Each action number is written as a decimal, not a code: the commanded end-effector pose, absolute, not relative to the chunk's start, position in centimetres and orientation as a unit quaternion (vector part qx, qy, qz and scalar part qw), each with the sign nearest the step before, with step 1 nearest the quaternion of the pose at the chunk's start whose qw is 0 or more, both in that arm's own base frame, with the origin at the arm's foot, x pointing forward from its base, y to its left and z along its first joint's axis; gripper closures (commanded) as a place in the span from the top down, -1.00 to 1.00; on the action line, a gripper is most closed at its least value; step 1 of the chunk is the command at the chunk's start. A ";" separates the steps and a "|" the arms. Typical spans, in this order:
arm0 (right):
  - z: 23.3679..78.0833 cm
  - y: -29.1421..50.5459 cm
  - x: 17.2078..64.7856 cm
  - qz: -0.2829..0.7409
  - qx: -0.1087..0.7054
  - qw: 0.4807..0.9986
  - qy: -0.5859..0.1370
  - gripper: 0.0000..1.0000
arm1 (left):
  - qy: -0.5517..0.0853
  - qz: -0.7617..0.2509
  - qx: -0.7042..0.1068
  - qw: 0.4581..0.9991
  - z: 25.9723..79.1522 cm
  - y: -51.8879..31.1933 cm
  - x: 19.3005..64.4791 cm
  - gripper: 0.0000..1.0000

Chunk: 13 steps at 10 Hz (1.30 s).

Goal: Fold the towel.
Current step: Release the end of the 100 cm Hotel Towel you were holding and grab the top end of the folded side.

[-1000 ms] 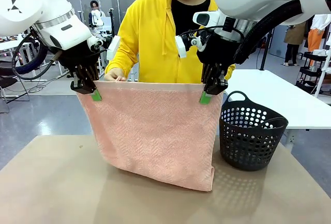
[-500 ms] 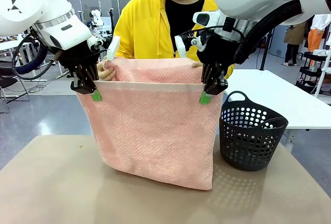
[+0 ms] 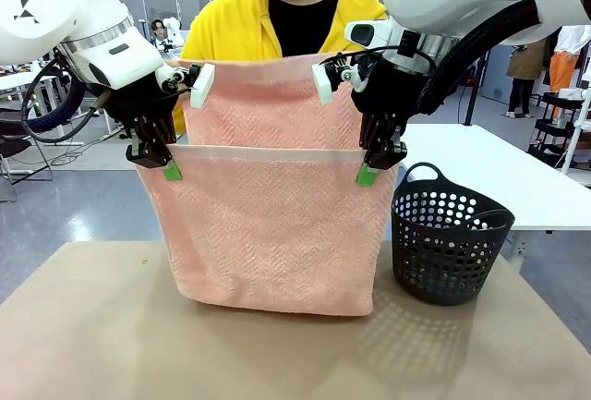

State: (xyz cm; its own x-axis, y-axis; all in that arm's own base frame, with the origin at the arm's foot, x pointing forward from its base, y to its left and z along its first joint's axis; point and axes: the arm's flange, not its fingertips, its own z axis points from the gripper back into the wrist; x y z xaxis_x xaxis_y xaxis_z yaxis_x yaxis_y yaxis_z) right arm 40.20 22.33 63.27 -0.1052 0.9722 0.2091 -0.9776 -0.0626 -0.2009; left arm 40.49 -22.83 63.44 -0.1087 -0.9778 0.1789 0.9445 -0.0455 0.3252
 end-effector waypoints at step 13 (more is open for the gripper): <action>63.4 22.2 40.1 0.730 0.008 0.667 -0.148 -1.00 | -0.186 -0.725 0.042 0.662 63.5 -22.8 40.5 -1.00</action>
State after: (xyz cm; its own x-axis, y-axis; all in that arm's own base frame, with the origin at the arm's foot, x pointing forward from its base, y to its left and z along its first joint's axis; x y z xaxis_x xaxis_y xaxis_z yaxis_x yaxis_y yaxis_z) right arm 40.20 22.33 63.27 -0.1052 0.9722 0.2091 -0.9776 -0.0626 -0.2009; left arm 40.48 -22.85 63.44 -0.1091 -0.9778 0.1788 0.9445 -0.0459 0.3252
